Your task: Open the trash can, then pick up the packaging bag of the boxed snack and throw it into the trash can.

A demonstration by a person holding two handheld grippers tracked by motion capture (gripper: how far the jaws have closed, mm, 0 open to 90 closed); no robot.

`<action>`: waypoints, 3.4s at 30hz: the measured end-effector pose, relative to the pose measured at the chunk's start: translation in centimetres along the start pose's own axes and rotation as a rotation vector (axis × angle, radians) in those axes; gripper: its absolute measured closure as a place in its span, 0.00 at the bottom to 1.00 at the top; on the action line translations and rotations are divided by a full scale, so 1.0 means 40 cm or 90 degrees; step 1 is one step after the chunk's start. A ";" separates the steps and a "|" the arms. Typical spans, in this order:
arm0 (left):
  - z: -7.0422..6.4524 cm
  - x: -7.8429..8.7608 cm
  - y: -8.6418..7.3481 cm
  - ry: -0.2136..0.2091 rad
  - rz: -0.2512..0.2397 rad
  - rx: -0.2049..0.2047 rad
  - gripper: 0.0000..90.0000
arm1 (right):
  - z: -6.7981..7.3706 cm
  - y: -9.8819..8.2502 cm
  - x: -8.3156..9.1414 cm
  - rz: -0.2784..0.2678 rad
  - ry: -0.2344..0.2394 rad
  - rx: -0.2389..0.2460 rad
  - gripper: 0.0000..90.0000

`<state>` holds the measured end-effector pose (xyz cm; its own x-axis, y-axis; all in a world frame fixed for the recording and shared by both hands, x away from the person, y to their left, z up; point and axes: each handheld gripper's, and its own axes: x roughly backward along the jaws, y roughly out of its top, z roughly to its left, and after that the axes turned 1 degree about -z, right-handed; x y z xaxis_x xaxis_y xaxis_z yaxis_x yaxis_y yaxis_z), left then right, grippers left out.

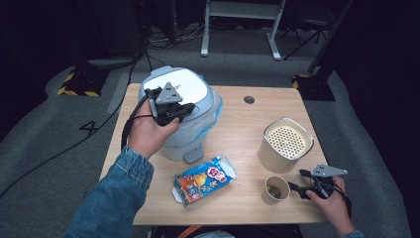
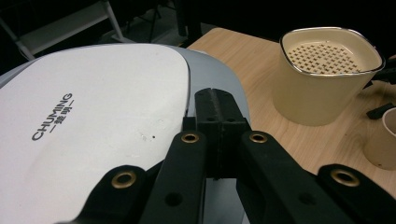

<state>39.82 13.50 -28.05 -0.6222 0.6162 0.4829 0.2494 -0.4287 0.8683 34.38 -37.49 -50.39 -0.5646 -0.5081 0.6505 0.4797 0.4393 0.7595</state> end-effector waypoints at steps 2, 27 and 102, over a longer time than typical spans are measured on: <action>-0.003 0.000 0.001 0.004 0.001 -0.004 1.00 | 0.000 0.000 0.000 0.000 0.000 0.000 0.27; -0.037 0.102 -0.035 -0.105 -0.078 0.011 0.55 | 0.000 0.000 0.000 0.000 0.001 -0.001 0.27; -0.041 0.024 -0.651 0.019 0.166 0.121 0.37 | 0.173 0.321 0.129 -0.054 0.202 0.094 0.50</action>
<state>31.53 24.18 -50.39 -0.5399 0.4803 0.6912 0.5355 -0.4376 0.7223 32.97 -29.33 -37.34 -0.3506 -0.7415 0.5722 0.3255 0.4764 0.8168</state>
